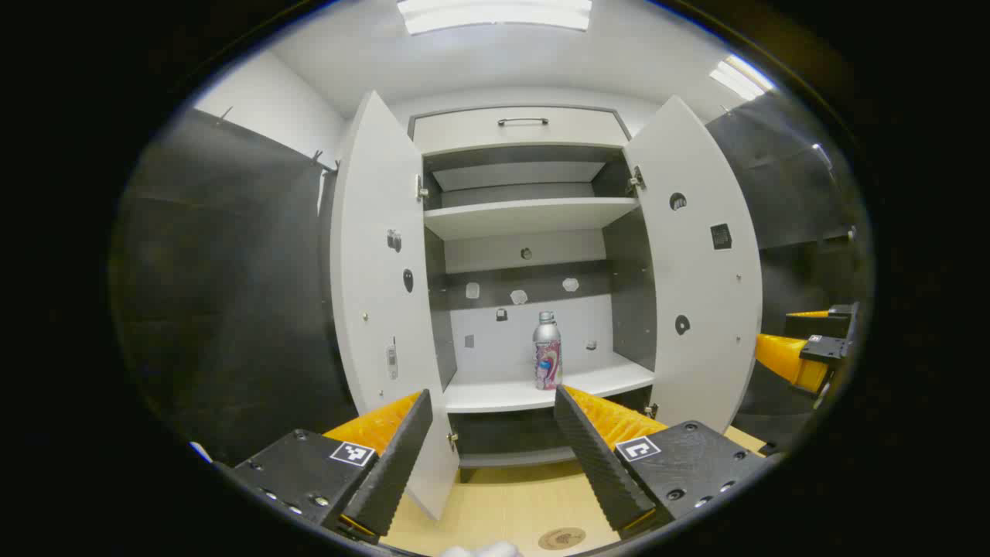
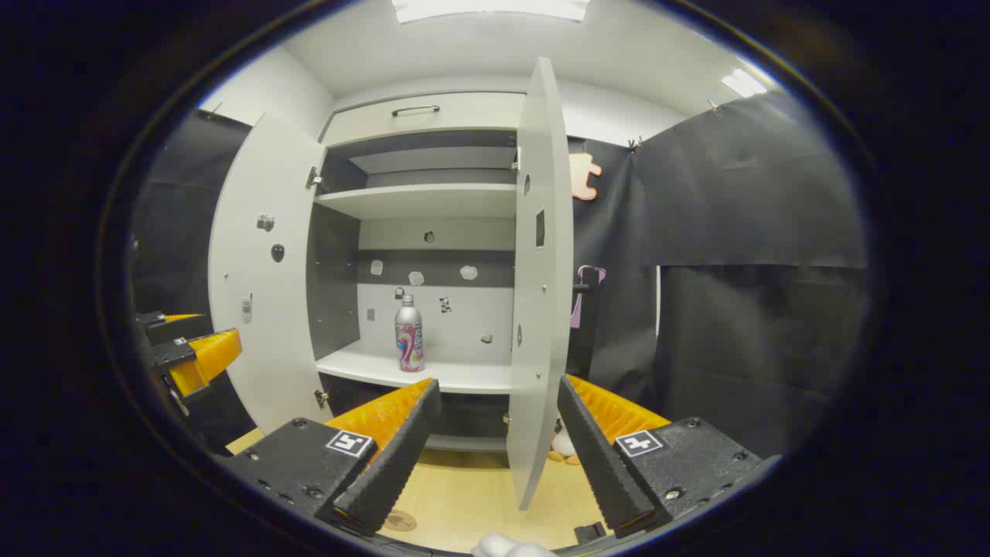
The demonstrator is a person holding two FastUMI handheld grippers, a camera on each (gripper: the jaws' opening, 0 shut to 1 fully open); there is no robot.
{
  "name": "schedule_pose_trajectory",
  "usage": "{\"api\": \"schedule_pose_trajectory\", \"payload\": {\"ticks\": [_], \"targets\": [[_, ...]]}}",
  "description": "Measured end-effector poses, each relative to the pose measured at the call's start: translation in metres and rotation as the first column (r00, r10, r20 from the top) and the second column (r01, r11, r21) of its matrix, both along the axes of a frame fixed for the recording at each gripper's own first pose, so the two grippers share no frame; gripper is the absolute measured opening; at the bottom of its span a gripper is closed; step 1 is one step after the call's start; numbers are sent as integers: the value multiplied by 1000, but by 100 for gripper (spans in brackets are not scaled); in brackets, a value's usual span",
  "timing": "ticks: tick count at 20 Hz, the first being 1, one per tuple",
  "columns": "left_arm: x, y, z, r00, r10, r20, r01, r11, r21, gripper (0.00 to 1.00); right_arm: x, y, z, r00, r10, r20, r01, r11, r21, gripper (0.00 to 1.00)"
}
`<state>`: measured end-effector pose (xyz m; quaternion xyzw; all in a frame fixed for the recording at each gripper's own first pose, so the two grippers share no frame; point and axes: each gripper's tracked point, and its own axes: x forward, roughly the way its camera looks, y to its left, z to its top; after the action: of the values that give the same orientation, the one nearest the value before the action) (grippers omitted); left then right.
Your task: Grasp the bottle in the cabinet with the left hand and place it on the coaster, then close the right door with the right hand and the left door with the left hand.
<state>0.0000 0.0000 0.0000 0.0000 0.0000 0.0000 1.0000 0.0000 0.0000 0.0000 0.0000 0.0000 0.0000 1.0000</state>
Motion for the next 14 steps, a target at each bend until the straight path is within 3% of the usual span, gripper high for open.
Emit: {"api": "schedule_pose_trajectory", "payload": {"ticks": [14], "targets": [[-5,12,0,1000,5,1,-5,1000,-6,97,-8,9,-1,1000,-5,10,5,1000,-21,100]]}}
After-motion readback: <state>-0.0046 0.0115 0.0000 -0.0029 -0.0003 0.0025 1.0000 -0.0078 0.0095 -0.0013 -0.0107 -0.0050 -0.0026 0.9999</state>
